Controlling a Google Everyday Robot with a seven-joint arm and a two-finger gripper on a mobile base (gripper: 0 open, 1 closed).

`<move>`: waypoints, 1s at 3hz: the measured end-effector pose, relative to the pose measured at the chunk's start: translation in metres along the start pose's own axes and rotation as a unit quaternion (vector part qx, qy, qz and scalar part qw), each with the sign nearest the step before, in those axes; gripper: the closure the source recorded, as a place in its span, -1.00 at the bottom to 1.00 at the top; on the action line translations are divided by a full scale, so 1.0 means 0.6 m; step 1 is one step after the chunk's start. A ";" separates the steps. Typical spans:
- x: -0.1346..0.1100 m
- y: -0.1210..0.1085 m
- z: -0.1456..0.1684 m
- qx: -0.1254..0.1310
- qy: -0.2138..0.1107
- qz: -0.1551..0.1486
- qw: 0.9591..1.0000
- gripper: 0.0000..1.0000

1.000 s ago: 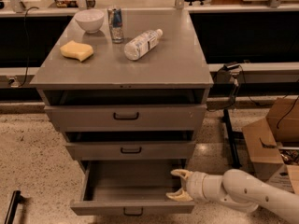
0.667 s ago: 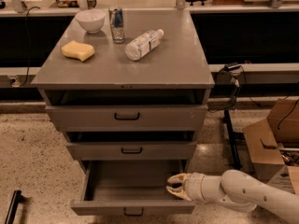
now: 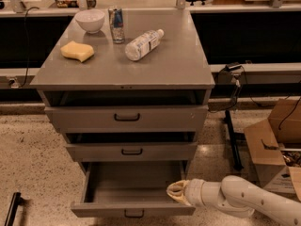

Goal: Close bottom drawer

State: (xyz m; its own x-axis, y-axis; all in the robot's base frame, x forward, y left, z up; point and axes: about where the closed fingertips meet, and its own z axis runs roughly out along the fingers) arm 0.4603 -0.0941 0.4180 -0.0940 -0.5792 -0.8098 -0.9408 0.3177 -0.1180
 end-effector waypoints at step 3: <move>0.122 0.060 0.082 0.029 -0.075 0.043 0.996 1.00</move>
Offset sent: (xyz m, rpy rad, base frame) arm -0.0295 -0.0063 -0.1157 0.2779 -0.0649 -0.0970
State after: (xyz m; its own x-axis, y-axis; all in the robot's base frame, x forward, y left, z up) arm 0.4356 -0.0881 0.3265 -0.1202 -0.4309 -0.8944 -0.9102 0.4075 -0.0741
